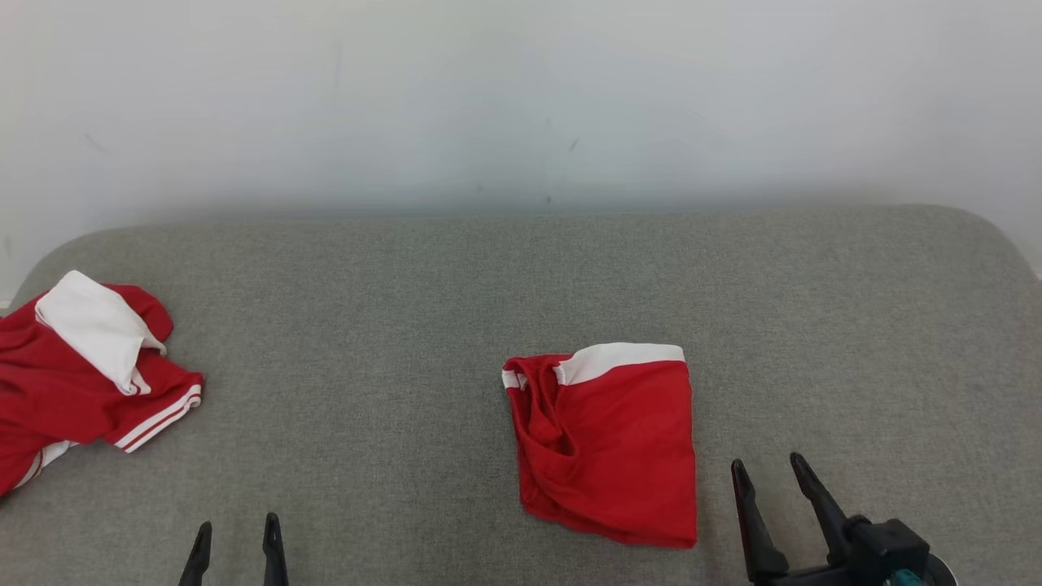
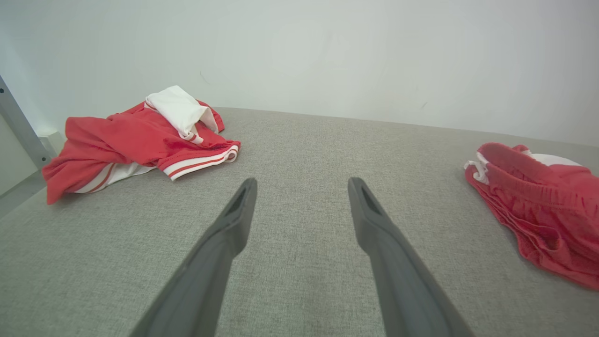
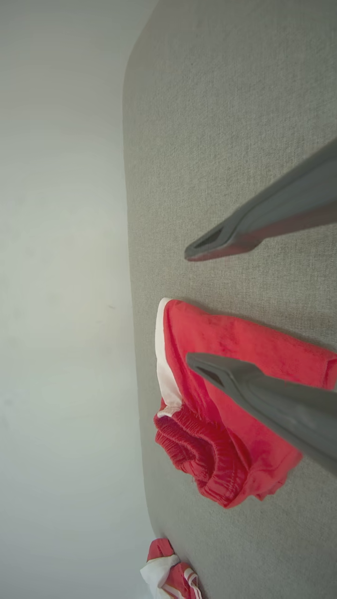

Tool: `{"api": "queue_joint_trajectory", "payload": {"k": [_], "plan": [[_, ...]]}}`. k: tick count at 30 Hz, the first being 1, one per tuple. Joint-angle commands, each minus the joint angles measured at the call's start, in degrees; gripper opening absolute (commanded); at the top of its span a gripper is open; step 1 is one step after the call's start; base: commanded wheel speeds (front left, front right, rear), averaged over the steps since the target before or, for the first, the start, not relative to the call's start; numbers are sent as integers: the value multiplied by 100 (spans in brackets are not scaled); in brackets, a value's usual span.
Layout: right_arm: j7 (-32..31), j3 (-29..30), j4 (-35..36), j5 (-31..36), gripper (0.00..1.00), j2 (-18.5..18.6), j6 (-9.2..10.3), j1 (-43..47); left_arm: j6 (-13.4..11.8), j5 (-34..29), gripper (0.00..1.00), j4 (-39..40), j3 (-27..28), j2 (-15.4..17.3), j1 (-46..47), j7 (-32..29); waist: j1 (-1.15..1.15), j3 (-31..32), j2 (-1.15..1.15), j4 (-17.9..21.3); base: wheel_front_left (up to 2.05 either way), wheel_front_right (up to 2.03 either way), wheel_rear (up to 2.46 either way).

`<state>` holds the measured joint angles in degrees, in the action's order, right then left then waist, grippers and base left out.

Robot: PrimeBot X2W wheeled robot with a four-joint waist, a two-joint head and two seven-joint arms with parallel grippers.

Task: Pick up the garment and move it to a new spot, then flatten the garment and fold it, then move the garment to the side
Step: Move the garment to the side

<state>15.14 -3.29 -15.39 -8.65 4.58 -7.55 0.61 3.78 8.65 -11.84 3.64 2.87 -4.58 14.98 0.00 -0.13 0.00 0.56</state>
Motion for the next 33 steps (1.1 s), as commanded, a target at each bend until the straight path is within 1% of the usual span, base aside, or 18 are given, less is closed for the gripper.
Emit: {"api": "queue_joint_trajectory", "payload": {"k": [1,5,12,16,19,20,23,29,30,31,32,33], "plan": [[11,-34,-79,38,100,65,10,-131,-10,-3,100,-7,-9,1,27,18,0,-11,0,-12,0,0,0],[10,-116,-584,19,100,131,10,-560,-13,26,100,-2,-51,0,49,18,0,-48,0,-60,0,0,0],[11,-262,-1712,-37,100,174,10,-1554,-22,67,100,-22,-138,0,143,18,0,-179,0,-249,0,0,0],[11,-233,-2607,-102,100,200,10,-2058,17,91,100,-61,-169,1,249,18,0,-293,0,-406,0,0,0],[11,-255,-3267,-181,100,196,10,-2404,-1,105,100,-76,-227,0,304,18,0,-358,0,-522,0,0,0],[11,-255,-3267,-181,100,196,10,-2404,-1,105,100,-76,-227,0,304,18,0,-358,0,-522,0,0,0],[0,-317,-3908,-285,100,178,10,-2626,-16,125,100,-80,-244,1,349,18,0,-403,0,-597,0,0,0],[-16,-657,-4713,-496,100,55,10,-2931,-54,169,100,-87,-250,0,358,18,0,-442,0,-646,0,0,0],[-25,-731,-4806,-546,82,35,10,-2940,-59,180,100,-88,-253,0,359,18,0,-452,0,-647,0,0,0],[-23,-789,-4865,-591,23,18,10,-2971,-67,192,100,-87,-258,0,364,18,0,-464,0,-645,0,0,0],[-22,-853,-4915,-621,0,13,10,-3009,-70,201,100,-87,-266,0,375,18,0,-480,0,-642,0,0,0],[-22,-901,-4962,-667,0,21,10,-3035,-69,207,100,-88,-271,1,387,18,0,-497,0,-635,0,0,0]]}}
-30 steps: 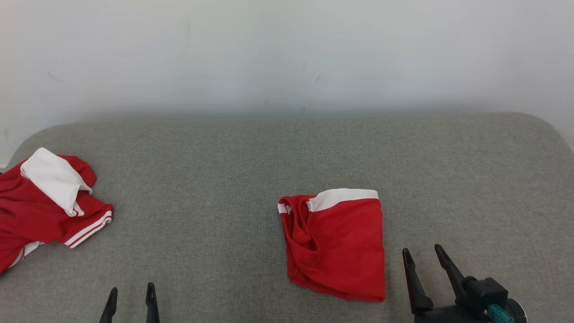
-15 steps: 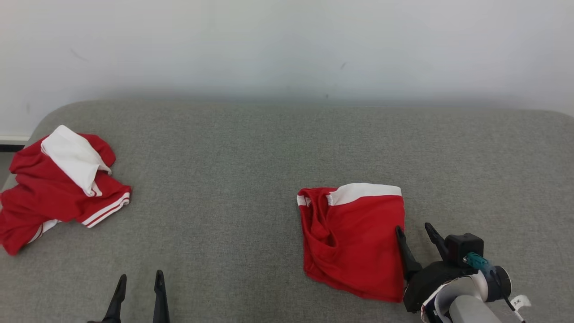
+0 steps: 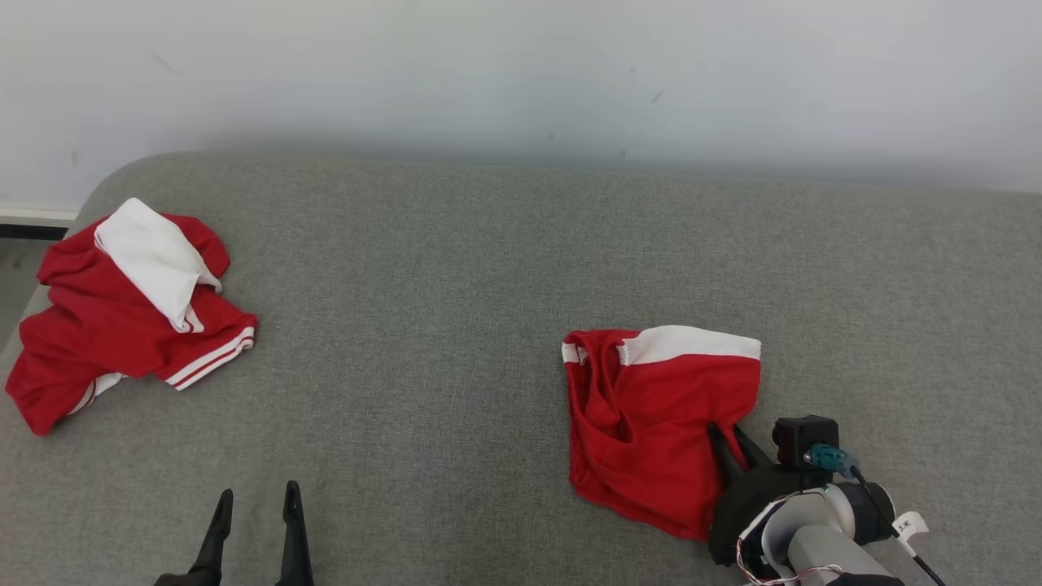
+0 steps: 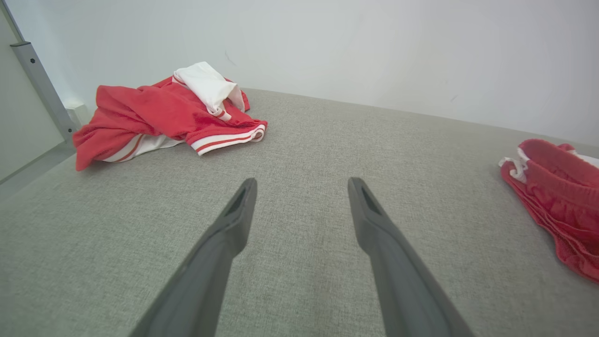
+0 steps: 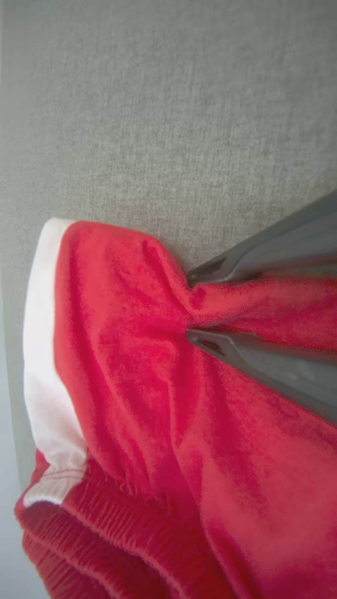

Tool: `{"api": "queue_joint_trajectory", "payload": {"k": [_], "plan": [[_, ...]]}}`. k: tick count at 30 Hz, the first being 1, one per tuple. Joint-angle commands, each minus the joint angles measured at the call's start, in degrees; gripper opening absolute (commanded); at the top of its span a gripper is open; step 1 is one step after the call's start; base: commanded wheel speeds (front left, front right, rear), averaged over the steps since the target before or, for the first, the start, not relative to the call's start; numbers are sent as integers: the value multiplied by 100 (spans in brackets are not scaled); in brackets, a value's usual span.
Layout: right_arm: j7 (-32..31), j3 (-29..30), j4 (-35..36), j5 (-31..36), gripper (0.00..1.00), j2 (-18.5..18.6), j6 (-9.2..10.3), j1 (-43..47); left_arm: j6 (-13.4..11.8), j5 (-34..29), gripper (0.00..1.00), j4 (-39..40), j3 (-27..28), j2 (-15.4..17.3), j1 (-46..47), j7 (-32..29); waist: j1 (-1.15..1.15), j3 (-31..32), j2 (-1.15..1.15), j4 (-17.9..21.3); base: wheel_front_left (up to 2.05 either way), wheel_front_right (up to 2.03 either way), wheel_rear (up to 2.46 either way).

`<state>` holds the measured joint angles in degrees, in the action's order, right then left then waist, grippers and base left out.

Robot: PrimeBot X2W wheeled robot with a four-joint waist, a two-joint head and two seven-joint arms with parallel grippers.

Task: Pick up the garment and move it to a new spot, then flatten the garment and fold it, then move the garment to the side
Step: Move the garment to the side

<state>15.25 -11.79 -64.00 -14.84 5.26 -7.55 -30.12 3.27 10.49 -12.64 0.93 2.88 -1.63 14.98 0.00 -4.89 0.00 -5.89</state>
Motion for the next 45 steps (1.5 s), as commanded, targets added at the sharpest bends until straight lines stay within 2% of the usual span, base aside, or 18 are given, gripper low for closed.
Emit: {"api": "queue_joint_trajectory", "payload": {"k": [1,11,19,29,38,45], "plan": [[-30,-94,-140,-96,0,-21,10,5,-19,32,100,-5,-3,0,97,18,0,-42,0,18,0,0,0],[-3,-678,-22,-142,0,714,14,-727,-17,102,100,135,-34,-1,234,18,0,-376,0,299,0,0,0],[-127,-1498,130,9,0,1836,12,-1884,72,-42,100,475,-25,1,655,14,0,-1104,0,758,0,0,0],[-370,-2098,84,-31,0,2764,12,-2844,256,-340,100,873,176,2,1047,14,0,-1647,0,1109,0,0,0],[-486,-2330,-92,-134,0,3265,12,-3248,352,-434,100,1294,249,1,1074,14,0,-1797,0,1147,0,0,0],[-498,-2443,-205,-33,0,3478,12,-3589,368,-504,100,1652,184,0,1105,14,0,-1993,0,1108,0,0,0]]}}
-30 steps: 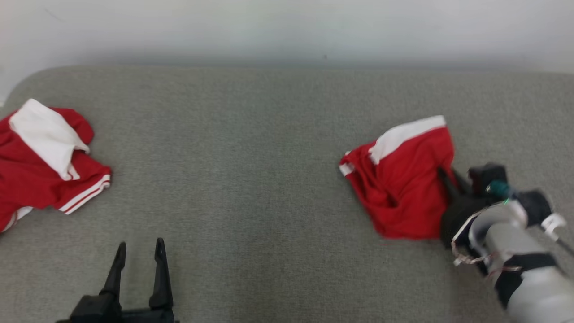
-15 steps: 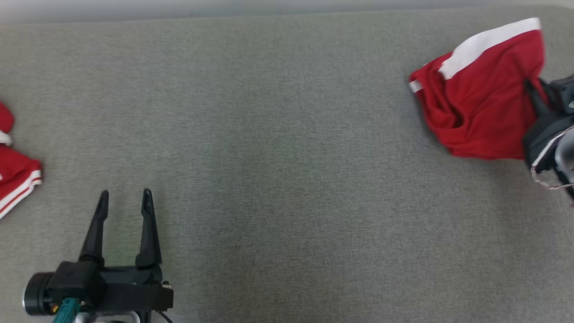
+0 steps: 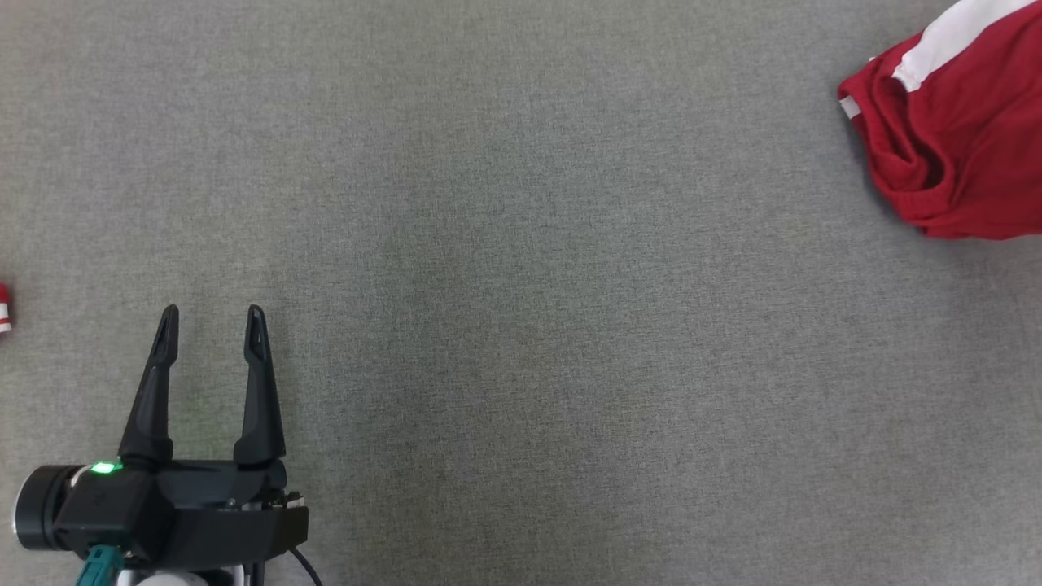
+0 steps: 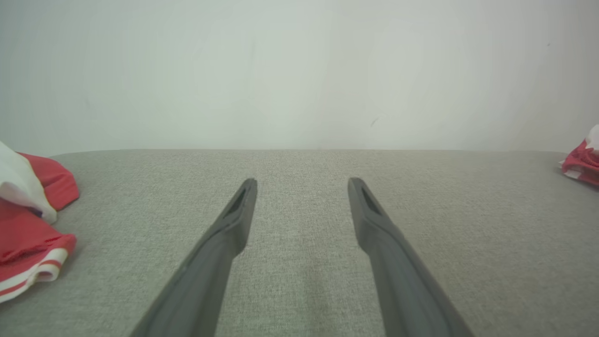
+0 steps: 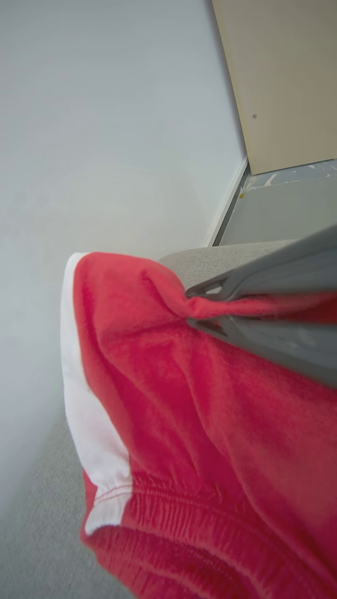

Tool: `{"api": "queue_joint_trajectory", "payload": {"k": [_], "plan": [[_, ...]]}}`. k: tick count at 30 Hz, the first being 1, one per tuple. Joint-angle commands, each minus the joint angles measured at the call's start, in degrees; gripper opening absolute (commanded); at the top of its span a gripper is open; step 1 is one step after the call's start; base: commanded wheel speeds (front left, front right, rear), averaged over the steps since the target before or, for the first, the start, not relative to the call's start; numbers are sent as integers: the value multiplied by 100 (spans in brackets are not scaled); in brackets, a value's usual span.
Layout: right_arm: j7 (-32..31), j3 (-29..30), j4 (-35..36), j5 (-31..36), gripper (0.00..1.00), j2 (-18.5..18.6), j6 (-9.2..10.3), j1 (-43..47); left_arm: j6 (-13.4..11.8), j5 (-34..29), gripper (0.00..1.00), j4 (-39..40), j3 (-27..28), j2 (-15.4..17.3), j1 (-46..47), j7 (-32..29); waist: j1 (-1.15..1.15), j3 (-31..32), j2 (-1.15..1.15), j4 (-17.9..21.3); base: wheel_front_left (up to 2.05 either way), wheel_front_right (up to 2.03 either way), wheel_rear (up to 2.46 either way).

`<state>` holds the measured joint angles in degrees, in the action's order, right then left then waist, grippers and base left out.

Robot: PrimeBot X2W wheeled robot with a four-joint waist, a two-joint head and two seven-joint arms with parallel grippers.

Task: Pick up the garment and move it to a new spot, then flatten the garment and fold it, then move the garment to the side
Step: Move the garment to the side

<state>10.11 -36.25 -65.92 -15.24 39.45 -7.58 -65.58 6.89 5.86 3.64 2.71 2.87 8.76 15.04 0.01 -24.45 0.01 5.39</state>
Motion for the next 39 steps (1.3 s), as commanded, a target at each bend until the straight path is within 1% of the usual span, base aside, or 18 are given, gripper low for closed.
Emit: {"api": "queue_joint_trajectory", "payload": {"k": [1,7,18,19,21,22,25,29,31,33,35,37,39], "plan": [[1,1,-51,27,0,76,14,-82,7,-31,100,59,18,3,63,8,-1,-54,-1,-29,0,0,0],[-33,61,-249,78,0,125,14,-231,21,-70,100,191,115,2,9,8,-1,-147,-1,-58,0,0,0],[1,209,-500,149,0,44,14,-297,45,-43,100,152,203,2,46,8,-1,-245,-1,-15,0,0,0],[4,223,-519,166,2,37,14,-297,48,-49,100,144,204,2,59,8,-1,-248,-1,-14,0,0,0],[30,257,-559,197,89,18,14,-295,51,-57,100,130,219,2,77,8,-1,-249,-1,-6,0,0,0],[-5,302,-589,174,100,-9,14,-287,52,-59,100,121,227,2,81,8,-1,-240,-1,1,0,0,0],[1,352,-644,284,100,-3,14,-290,56,-40,100,65,239,2,51,8,-1,-152,-1,9,0,0,0],[208,533,-666,366,100,-27,14,-349,53,30,100,-24,259,2,-32,8,-1,44,-1,8,0,0,0],[377,701,-595,360,100,-200,14,-384,-21,114,100,-110,331,4,-115,8,-1,201,-1,24,0,0,0],[467,859,-524,382,100,-418,14,-243,-41,145,100,-237,355,-1,-235,8,-1,400,-1,29,0,0,0],[507,1082,-352,385,100,-559,14,-79,-82,194,100,-340,378,1,-353,8,-1,603,-1,16,0,0,0],[515,1356,212,421,100,-698,14,153,-128,232,100,-410,387,-1,-476,8,-1,798,-1,-4,0,0,0],[509,1777,819,427,100,-843,14,578,-169,251,100,-482,371,1,-591,8,-1,992,-1,-45,0,0,0]]}}
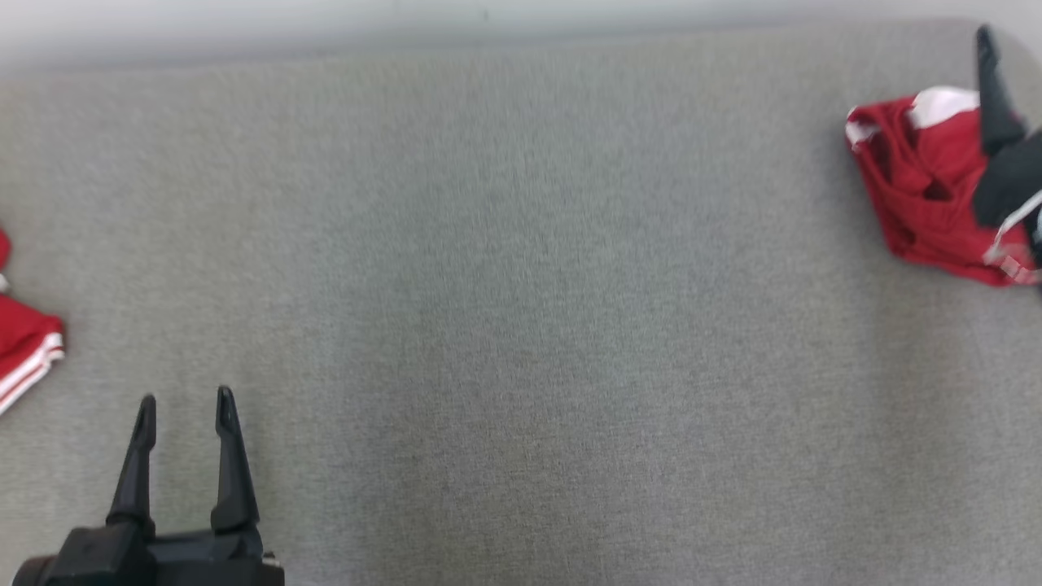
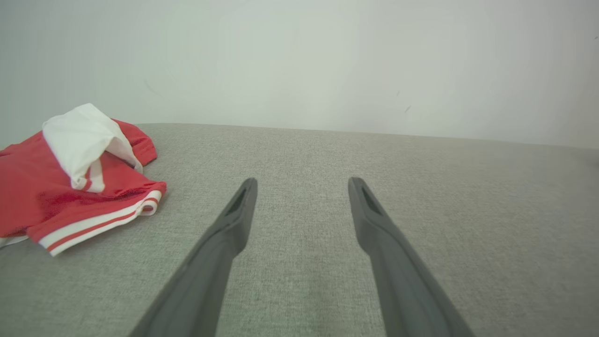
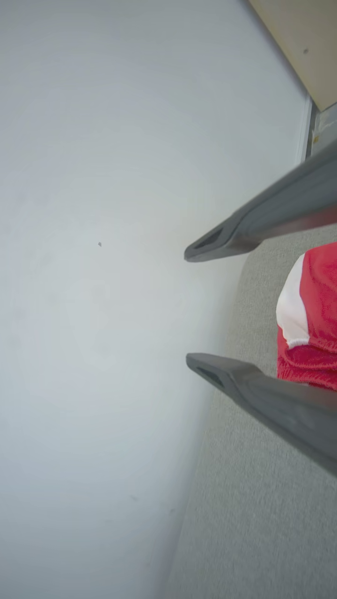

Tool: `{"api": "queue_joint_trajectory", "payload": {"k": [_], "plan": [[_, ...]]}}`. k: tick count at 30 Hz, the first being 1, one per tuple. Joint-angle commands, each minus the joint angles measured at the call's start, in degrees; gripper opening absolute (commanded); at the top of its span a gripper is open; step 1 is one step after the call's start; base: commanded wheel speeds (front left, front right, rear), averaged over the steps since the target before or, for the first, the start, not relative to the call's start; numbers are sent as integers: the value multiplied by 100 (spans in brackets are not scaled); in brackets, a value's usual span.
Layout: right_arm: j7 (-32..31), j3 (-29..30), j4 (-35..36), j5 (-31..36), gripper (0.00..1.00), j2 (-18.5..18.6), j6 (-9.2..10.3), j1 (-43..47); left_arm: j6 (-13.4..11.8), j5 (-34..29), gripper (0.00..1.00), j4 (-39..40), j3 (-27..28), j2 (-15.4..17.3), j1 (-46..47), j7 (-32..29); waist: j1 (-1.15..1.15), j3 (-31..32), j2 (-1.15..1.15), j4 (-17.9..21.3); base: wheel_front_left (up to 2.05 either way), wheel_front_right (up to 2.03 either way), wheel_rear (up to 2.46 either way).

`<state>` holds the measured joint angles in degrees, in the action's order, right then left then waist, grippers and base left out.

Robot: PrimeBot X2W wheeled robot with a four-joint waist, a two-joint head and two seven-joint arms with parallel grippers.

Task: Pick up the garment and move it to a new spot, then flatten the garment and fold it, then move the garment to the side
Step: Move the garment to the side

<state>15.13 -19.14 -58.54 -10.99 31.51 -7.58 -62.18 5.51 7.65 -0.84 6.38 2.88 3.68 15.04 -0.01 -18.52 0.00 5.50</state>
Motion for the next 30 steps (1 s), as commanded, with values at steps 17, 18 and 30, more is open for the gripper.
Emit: {"api": "queue_joint_trajectory", "payload": {"k": [17,18,30], "plan": [[11,1755,3574,230,100,-1690,13,3952,-122,36,100,-363,-166,0,-624,8,1,1306,0,-485,0,0,0],[12,1841,3692,217,100,-1785,13,4143,-122,19,100,-390,-194,-1,-637,8,1,1349,0,-513,0,0,0],[11,2150,4717,359,100,-2660,13,6255,-151,-3,100,-418,-236,0,-1041,8,1,1810,0,-527,0,0,0]]}}
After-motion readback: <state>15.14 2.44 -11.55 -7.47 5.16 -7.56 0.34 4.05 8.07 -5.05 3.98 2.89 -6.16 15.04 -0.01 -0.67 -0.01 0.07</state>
